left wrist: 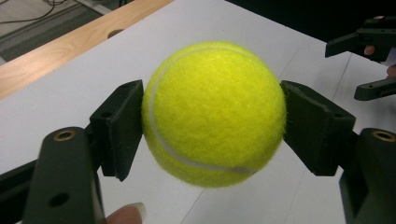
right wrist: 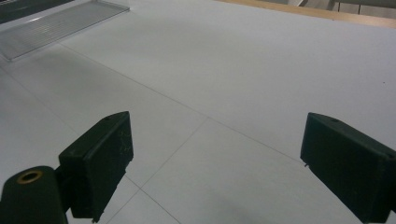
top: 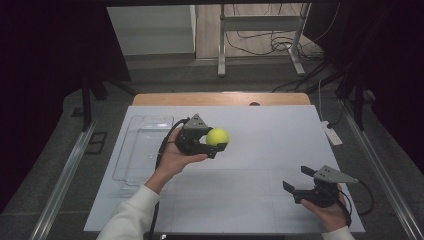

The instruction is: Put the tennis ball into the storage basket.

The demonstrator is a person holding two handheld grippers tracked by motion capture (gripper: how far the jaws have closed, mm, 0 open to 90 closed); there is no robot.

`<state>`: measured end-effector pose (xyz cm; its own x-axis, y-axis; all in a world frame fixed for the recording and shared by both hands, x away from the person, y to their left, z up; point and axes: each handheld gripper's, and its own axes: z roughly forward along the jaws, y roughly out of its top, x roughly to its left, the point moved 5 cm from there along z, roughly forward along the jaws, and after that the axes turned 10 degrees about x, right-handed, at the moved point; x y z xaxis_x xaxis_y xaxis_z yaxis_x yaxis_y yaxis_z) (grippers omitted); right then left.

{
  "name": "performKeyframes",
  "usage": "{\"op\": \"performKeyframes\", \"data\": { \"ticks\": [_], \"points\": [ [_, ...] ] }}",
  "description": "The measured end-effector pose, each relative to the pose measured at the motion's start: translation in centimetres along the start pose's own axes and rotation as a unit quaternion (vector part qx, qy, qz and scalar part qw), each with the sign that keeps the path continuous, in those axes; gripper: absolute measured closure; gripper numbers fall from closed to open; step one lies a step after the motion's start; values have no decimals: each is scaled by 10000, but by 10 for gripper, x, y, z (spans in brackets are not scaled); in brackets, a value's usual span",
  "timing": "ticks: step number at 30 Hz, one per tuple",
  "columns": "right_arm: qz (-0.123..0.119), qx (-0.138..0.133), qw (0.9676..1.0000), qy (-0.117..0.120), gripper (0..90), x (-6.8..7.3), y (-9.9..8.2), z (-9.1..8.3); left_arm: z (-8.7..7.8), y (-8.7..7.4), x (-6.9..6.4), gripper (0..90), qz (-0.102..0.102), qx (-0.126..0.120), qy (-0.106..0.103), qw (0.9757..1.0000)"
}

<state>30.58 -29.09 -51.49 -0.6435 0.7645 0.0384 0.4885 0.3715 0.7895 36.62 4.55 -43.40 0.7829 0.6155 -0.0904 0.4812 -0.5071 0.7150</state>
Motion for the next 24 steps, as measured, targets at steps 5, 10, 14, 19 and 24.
{"op": "performKeyframes", "data": {
  "ticks": [5, 10, 14, 19, 24],
  "points": [
    [-1, 1, 10000, -7, 97, 0, 0, 0, -3, 0, 1, 267, -29, -68, 16, 10000],
    [-1, 3, 10000, -9, 98, 0, 0, 0, -6, 0, 2, 267, -51, -125, 33, 9999],
    [-2, 1, 10000, -13, 98, 0, 0, 0, -9, 0, 4, 267, -76, -180, 46, 9998],
    [-2, 5, 10000, -17, 98, 0, 0, 0, -12, 0, 6, 267, -96, -228, 57, 9997],
    [-2, 4, 10000, -22, 98, 0, 0, 0, -15, -1, 7, 267, -103, -254, 78, 9996]
  ]
}}
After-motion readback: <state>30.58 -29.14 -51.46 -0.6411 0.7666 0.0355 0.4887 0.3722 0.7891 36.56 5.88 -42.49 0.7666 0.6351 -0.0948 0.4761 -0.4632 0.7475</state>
